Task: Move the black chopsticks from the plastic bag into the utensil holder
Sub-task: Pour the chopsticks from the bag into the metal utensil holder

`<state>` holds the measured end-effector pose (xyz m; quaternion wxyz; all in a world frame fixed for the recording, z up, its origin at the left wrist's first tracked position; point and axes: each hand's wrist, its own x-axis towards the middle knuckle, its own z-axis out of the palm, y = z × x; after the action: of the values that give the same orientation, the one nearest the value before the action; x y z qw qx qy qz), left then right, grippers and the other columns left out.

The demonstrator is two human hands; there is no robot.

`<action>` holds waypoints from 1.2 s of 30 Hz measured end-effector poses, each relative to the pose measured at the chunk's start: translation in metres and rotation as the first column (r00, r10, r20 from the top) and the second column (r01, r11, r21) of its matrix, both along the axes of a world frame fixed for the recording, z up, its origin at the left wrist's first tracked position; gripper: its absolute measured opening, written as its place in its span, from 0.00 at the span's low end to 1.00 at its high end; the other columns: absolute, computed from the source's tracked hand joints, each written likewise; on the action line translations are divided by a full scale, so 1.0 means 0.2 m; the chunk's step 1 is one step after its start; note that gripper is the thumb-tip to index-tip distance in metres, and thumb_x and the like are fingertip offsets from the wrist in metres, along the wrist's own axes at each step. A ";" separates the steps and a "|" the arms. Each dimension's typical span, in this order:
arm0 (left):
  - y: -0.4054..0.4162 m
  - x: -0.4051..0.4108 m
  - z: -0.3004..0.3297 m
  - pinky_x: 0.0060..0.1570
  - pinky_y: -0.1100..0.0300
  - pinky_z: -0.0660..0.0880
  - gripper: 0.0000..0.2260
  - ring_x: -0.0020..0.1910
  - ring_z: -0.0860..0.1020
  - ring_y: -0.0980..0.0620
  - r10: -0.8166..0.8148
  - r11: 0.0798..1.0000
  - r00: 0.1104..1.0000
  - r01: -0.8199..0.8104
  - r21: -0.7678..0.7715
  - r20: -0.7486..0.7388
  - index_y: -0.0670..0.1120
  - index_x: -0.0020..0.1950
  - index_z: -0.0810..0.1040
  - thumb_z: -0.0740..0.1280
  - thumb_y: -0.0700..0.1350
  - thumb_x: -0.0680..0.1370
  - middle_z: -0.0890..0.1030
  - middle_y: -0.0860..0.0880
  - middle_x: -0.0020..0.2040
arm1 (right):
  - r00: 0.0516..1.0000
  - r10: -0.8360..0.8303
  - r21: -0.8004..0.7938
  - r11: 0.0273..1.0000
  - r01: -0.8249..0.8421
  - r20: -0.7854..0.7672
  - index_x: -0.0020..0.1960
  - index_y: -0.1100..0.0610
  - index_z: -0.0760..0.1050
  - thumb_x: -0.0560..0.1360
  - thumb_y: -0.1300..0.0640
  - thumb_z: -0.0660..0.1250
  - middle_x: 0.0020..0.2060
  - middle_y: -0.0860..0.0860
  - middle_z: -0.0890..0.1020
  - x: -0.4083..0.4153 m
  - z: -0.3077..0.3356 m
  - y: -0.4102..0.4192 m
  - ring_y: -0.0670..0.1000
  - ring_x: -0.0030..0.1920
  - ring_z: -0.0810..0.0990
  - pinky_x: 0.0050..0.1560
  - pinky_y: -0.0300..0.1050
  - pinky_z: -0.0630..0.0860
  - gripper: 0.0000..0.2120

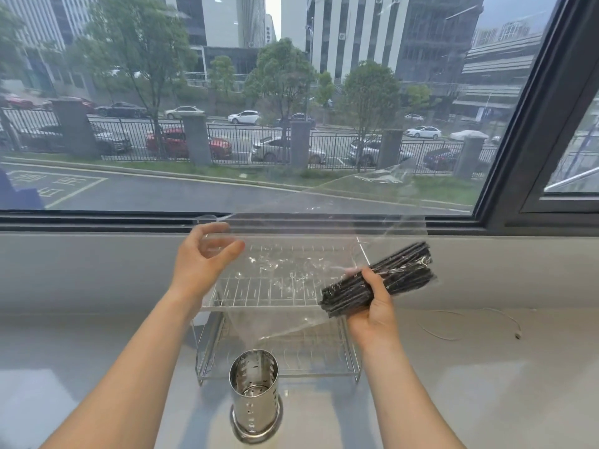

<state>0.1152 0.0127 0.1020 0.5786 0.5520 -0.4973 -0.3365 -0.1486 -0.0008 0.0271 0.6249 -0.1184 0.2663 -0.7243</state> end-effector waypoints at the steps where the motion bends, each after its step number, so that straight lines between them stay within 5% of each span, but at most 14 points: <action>1: -0.01 0.03 -0.03 0.48 0.60 0.77 0.23 0.54 0.82 0.54 0.037 0.999 0.999 -0.037 -0.007 0.012 0.51 0.66 0.76 0.77 0.49 0.73 0.84 0.50 0.57 | 0.999 -0.040 0.022 0.999 0.040 -0.021 0.52 0.59 0.77 0.70 0.65 0.75 0.44 0.57 0.82 0.00 -0.01 -0.01 0.56 0.42 0.83 0.54 0.56 0.81 0.12; 7: -0.07 0.16 -0.12 0.63 0.57 0.70 0.35 0.66 0.75 0.50 0.148 0.988 0.973 -0.138 -0.067 0.178 0.55 0.75 0.67 0.78 0.54 0.71 0.76 0.51 0.68 | 0.950 -0.159 0.064 0.981 0.183 -0.270 0.47 0.61 0.80 0.64 0.66 0.79 0.48 0.62 0.83 0.08 -0.02 -0.09 0.61 0.46 0.83 0.56 0.63 0.81 0.14; 12: -0.10 0.16 -0.16 0.69 0.54 0.66 0.37 0.69 0.71 0.55 -0.040 0.999 0.953 0.029 0.041 0.300 0.61 0.78 0.63 0.77 0.56 0.72 0.74 0.55 0.70 | 0.834 -0.138 -0.030 0.989 0.145 -0.534 0.44 0.62 0.81 0.70 0.70 0.75 0.35 0.52 0.87 0.21 -0.01 -0.07 0.50 0.35 0.86 0.37 0.44 0.83 0.07; 16: -0.09 0.18 -0.24 0.69 0.49 0.67 0.34 0.66 0.72 0.56 -0.086 0.989 0.943 0.043 0.138 0.321 0.60 0.77 0.64 0.74 0.57 0.74 0.79 0.57 0.65 | 0.759 -0.131 -0.060 0.991 0.121 -0.637 0.37 0.60 0.81 0.70 0.71 0.75 0.30 0.50 0.85 0.32 0.00 -0.06 0.45 0.29 0.83 0.32 0.40 0.79 0.09; 21: -0.06 0.21 -0.31 0.59 0.52 0.76 0.17 0.52 0.81 0.58 -0.060 0.992 0.947 0.023 0.121 0.316 0.57 0.64 0.79 0.75 0.51 0.75 0.84 0.54 0.49 | 0.742 -0.117 -0.056 0.993 0.107 -0.660 0.30 0.56 0.81 0.70 0.72 0.74 0.31 0.53 0.84 0.34 0.02 -0.06 0.51 0.32 0.83 0.36 0.46 0.81 0.15; 24: -0.06 0.22 -0.32 0.50 0.51 0.81 0.06 0.42 0.85 0.50 -0.074 0.994 0.923 0.038 0.105 0.376 0.58 0.51 0.83 0.74 0.52 0.76 0.86 0.49 0.44 | 0.746 -0.125 -0.077 0.992 0.099 -0.653 0.41 0.65 0.81 0.70 0.70 0.74 0.36 0.61 0.84 0.33 0.06 -0.08 0.56 0.36 0.82 0.40 0.51 0.81 0.03; 26: -0.06 0.21 -0.31 0.44 0.51 0.82 0.02 0.36 0.85 0.51 -0.091 0.994 0.911 0.055 0.099 0.401 0.58 0.48 0.83 0.73 0.53 0.77 0.85 0.47 0.43 | 0.745 -0.121 -0.098 0.992 0.075 -0.656 0.45 0.65 0.80 0.71 0.69 0.74 0.36 0.59 0.84 0.32 0.08 -0.10 0.56 0.36 0.83 0.39 0.51 0.82 0.05; 32: -0.03 0.21 -0.27 0.25 0.66 0.73 0.05 0.28 0.79 0.54 -0.096 0.992 0.931 0.061 0.110 0.351 0.52 0.46 0.83 0.72 0.52 0.78 0.85 0.44 0.42 | 0.771 -0.115 -0.089 0.993 0.077 -0.626 0.52 0.71 0.78 0.71 0.69 0.74 0.37 0.62 0.83 0.32 0.03 -0.12 0.57 0.36 0.82 0.39 0.50 0.81 0.11; 36: -0.02 0.23 -0.25 0.21 0.66 0.71 0.07 0.25 0.78 0.50 -0.113 0.990 0.926 0.076 0.117 0.359 0.51 0.45 0.83 0.72 0.53 0.78 0.85 0.45 0.40 | 0.773 -0.115 -0.093 0.993 0.073 -0.623 0.50 0.71 0.79 0.71 0.70 0.74 0.35 0.60 0.83 0.31 0.03 -0.11 0.54 0.33 0.82 0.36 0.48 0.81 0.10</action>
<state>0.1609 0.0091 0.0525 0.4304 0.6089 -0.6044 -0.2804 -0.0858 -0.0224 0.0327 0.4594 -0.3589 0.4418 -0.6819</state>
